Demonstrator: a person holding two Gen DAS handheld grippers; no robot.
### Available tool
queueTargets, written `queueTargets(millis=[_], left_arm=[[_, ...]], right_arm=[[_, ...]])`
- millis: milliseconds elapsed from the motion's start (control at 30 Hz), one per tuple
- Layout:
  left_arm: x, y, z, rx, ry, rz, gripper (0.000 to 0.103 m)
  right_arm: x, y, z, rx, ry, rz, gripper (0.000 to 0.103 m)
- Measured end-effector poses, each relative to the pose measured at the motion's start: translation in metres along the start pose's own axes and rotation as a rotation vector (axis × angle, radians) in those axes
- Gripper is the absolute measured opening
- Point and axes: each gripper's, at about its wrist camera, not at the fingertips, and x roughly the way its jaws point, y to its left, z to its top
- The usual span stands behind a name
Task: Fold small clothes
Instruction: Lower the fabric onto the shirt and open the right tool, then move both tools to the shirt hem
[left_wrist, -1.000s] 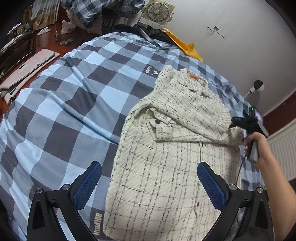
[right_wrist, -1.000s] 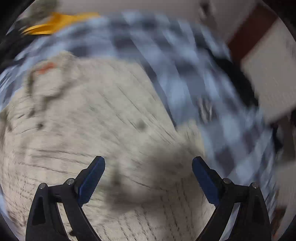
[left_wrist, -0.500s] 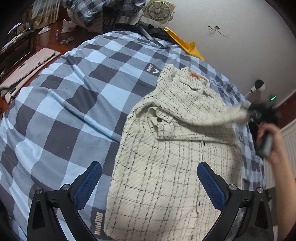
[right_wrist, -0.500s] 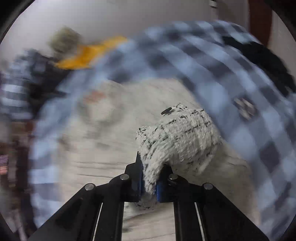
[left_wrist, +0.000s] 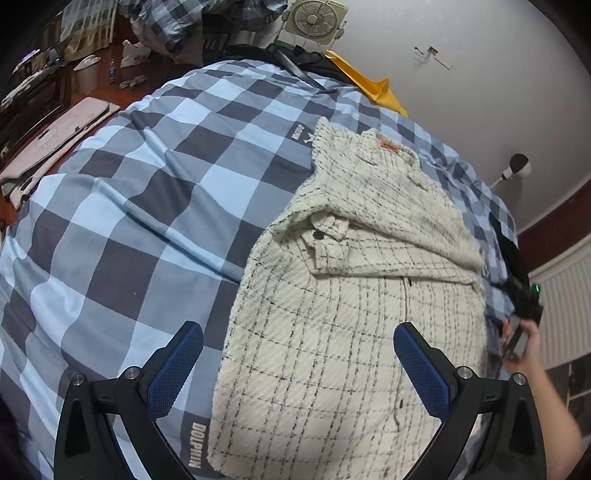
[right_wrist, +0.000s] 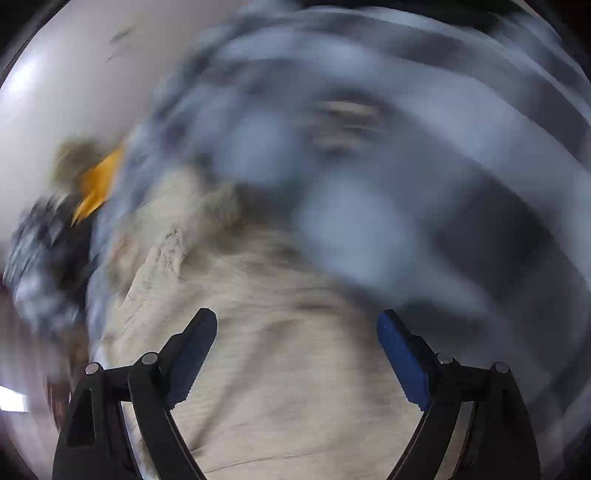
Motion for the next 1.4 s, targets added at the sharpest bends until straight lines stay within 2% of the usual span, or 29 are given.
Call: queueTargets(millis=[100,167,267,333,433,500,600,667,700,800,833,900,1033,1067,1100,1167,1200,1233,1267,1333,1400], left_arm=[[0.003,-0.004,-0.002,0.019,0.009,0.006,0.103],[0.004,-0.007,-0.002,0.027,0.011,0.011,0.103],[0.007,-0.009,-0.002,0.036,0.016,0.024,0.103],[0.010,-0.010,-0.003,0.043,0.021,0.035,0.103],[0.013,-0.010,-0.005,0.052,0.029,0.050,0.103],[0.014,-0.011,-0.005,0.058,0.031,0.058,0.103],[0.015,-0.010,-0.005,0.061,0.031,0.066,0.103],[0.015,-0.010,-0.004,0.058,0.032,0.066,0.103],[0.016,-0.009,-0.004,0.056,0.033,0.065,0.103],[0.015,-0.008,-0.003,0.052,0.033,0.061,0.103],[0.015,-0.009,-0.002,0.052,0.031,0.057,0.103],[0.014,-0.011,-0.001,0.052,0.026,0.046,0.103],[0.013,-0.015,-0.003,0.071,0.025,0.047,0.103],[0.013,-0.014,-0.003,0.070,0.026,0.052,0.103],[0.014,-0.013,-0.003,0.067,0.025,0.055,0.103],[0.015,-0.009,-0.002,0.058,0.027,0.065,0.103],[0.016,-0.007,-0.002,0.058,0.027,0.077,0.103],[0.016,-0.006,-0.001,0.061,0.026,0.095,0.103],[0.016,-0.006,-0.001,0.067,0.025,0.117,0.103],[0.016,-0.007,-0.002,0.091,0.016,0.151,0.103],[0.013,-0.010,-0.002,0.116,-0.003,0.189,0.103]], right_arm=[[-0.010,-0.043,0.011,0.062,-0.111,-0.033,0.087],[-0.015,-0.037,0.014,0.036,-0.106,-0.063,0.087],[-0.014,0.007,0.012,-0.147,-0.105,-0.085,0.087],[0.001,0.045,0.008,-0.255,-0.075,-0.045,0.087],[0.027,0.074,-0.004,-0.238,-0.021,0.035,0.087],[0.036,0.084,-0.006,-0.203,-0.035,0.020,0.087],[0.048,0.098,-0.017,-0.275,-0.086,-0.137,0.087],[0.068,0.106,-0.014,-0.382,-0.031,-0.403,0.090],[0.072,0.105,-0.008,-0.379,-0.024,-0.472,0.090],[0.034,0.108,-0.010,-0.199,-0.214,-0.497,0.091],[0.025,0.119,-0.017,-0.196,-0.257,-0.473,0.091],[0.016,0.149,-0.034,-0.295,-0.307,-0.408,0.091],[0.026,0.196,-0.068,-0.485,-0.387,-0.473,0.092],[0.035,0.198,-0.070,-0.513,-0.383,-0.485,0.092],[0.051,0.196,-0.069,-0.539,-0.343,-0.520,0.092],[0.094,0.172,-0.062,-0.553,-0.145,-0.633,0.091],[0.107,0.157,-0.056,-0.535,-0.072,-0.596,0.091],[0.097,0.141,-0.049,-0.495,-0.079,-0.496,0.092],[0.082,0.124,-0.040,-0.448,-0.089,-0.457,0.092],[0.062,0.102,-0.026,-0.421,-0.064,-0.434,0.092],[0.022,0.075,-0.018,-0.390,-0.062,-0.415,0.092]])
